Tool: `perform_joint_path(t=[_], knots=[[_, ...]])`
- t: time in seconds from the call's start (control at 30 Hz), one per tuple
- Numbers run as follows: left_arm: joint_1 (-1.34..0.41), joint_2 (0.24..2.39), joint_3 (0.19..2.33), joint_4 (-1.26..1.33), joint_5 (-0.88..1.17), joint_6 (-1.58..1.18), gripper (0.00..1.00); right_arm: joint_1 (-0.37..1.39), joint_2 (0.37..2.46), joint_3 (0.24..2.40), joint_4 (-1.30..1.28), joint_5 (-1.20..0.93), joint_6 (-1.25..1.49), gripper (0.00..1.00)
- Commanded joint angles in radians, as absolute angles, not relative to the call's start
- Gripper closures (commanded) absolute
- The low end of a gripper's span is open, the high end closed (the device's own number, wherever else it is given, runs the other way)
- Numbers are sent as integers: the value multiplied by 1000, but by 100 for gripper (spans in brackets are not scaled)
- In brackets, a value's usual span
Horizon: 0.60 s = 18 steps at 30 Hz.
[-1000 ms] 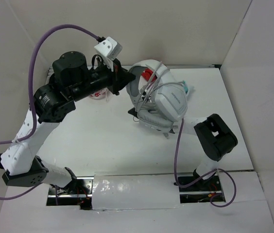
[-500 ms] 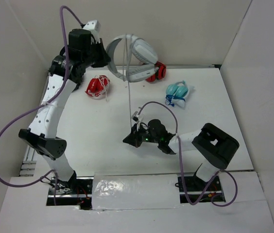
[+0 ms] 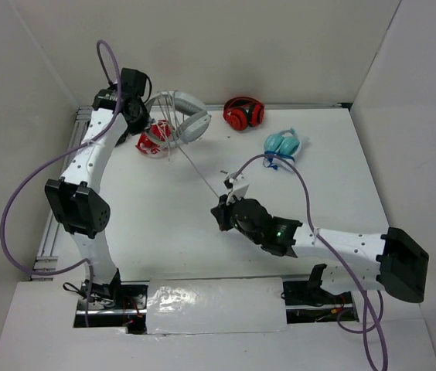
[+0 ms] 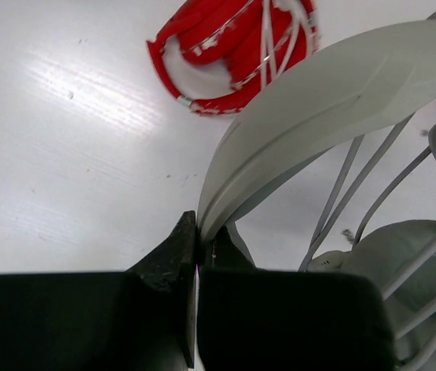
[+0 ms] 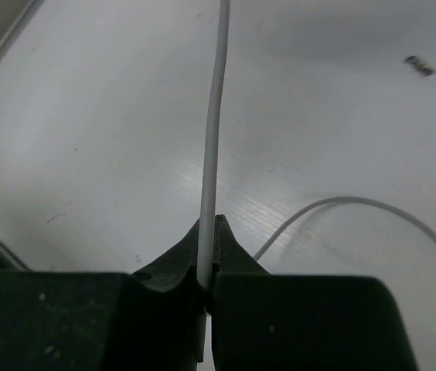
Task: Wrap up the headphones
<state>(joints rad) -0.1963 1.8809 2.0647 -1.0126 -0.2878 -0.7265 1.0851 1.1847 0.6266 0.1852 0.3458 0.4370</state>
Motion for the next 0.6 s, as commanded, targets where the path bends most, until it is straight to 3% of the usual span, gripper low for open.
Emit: perform_joint_path(t=[0.0,0.07,0.13,0.23,0.57], knots=[[-239,1859,1986,-910,-416,-812,100,1103,1143,774,-106,624,410,100],[-262,1812,1904,-846,-414,-793,100,1101,1141,849,-147,741,336,100],[-304,1734,1735,-748,-396,-736,100,1075,1147,937,-195,791,276,100],[-342,1688,1646,-703,-391,-723,100,1043,1160,997,-199,808,204,100],[-586,1522,1330,-516,-287,-471,100,801,1279,1141,-11,614,-178,100]])
